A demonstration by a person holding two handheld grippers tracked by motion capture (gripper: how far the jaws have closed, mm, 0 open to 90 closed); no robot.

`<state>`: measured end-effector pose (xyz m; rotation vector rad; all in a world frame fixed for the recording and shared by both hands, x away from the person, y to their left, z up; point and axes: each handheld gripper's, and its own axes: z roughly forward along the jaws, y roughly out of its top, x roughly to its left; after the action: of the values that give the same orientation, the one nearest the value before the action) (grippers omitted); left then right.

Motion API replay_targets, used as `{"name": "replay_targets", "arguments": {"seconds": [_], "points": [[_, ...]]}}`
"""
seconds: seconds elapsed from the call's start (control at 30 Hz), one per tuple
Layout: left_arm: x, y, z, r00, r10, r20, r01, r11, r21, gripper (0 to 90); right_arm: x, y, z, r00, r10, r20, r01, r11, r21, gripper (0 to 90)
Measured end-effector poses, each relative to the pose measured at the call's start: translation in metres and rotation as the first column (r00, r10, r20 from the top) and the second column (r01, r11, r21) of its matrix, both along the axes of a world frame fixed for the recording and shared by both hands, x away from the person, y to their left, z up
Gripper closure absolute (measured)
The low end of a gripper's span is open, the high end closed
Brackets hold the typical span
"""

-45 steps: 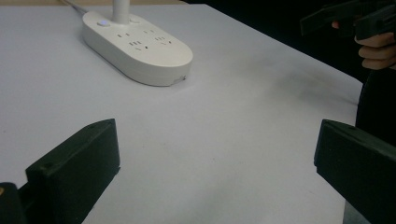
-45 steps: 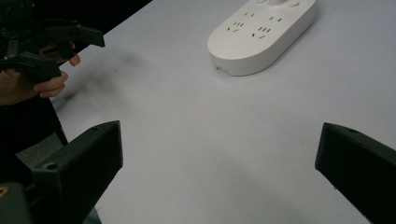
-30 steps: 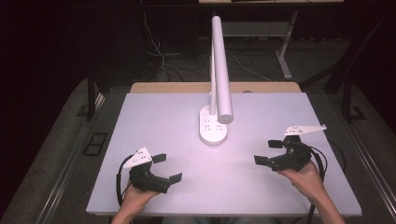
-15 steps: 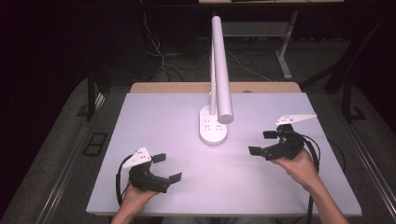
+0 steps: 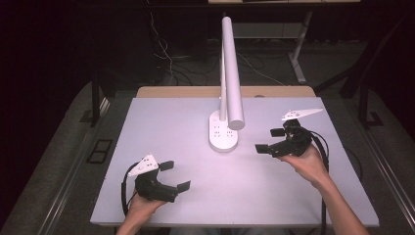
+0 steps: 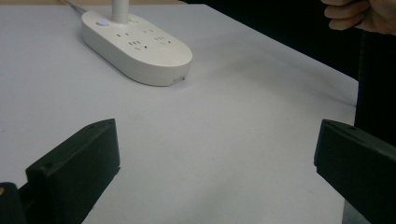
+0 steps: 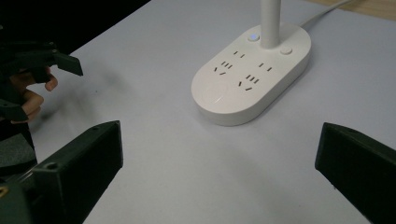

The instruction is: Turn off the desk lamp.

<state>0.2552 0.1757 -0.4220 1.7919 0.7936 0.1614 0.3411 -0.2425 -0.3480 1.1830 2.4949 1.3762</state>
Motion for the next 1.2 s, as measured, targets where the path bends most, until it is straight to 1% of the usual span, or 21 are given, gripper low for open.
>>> {"name": "replay_targets", "arguments": {"seconds": [0.17, 0.4, 0.43, 0.6, 0.73, 0.87, 0.93, 1.1, 1.2], "points": [[0.000, 0.000, 0.000, 1.0000, 0.000, -0.001, 0.000, 1.0000, 0.000, 0.0, 0.009, 0.004, 0.001, 1.0000, 0.008, -0.005, -0.008, 1.000, -0.008, 0.8], [0.000, 0.001, 0.000, 1.0000, 0.006, -0.001, -0.006, 1.0000, -0.008, 0.0, 0.022, 0.008, 0.001, 0.9998, 0.001, -0.022, -0.001, 1.000, -0.016, 0.8], [0.000, 0.001, 0.000, 1.0000, 0.007, -0.001, -0.007, 0.9999, -0.010, 0.0, 0.024, 0.008, 0.000, 0.9999, 0.000, -0.015, -0.001, 1.000, -0.016, 0.8], [0.000, 0.001, 0.001, 1.0000, 0.008, -0.001, -0.008, 0.9999, -0.014, 0.0, 0.033, 0.014, 0.000, 0.9997, -0.001, -0.023, 0.001, 1.000, -0.018, 0.8], [0.000, 0.003, 0.001, 0.9999, 0.013, -0.001, -0.013, 0.9998, -0.018, 0.0, 0.042, 0.020, 0.000, 0.9997, 0.010, -0.023, -0.011, 1.000, -0.029, 0.8], [0.000, 0.002, 0.001, 1.0000, 0.007, 0.000, -0.007, 0.9999, -0.013, 0.0, 0.050, 0.025, 0.000, 0.9994, 0.023, -0.024, -0.025, 0.999, -0.046, 0.8], [0.000, 0.001, 0.001, 1.0000, 0.007, -0.001, -0.007, 0.9999, -0.014, 0.0, 0.053, 0.028, 0.001, 0.9993, 0.028, -0.024, -0.029, 0.999, -0.044, 0.8], [0.000, 0.001, 0.000, 1.0000, 0.005, 0.000, -0.005, 0.9999, -0.010, 0.0, 0.064, 0.033, 0.002, 0.9994, 0.025, -0.024, -0.026, 0.998, -0.056, 0.8], [0.000, 0.001, 0.000, 1.0000, 0.004, 0.001, -0.004, 0.9999, -0.009, 0.0, 0.071, 0.035, 0.004, 0.9994, 0.024, -0.026, -0.025, 0.999, -0.048, 0.8]]}}
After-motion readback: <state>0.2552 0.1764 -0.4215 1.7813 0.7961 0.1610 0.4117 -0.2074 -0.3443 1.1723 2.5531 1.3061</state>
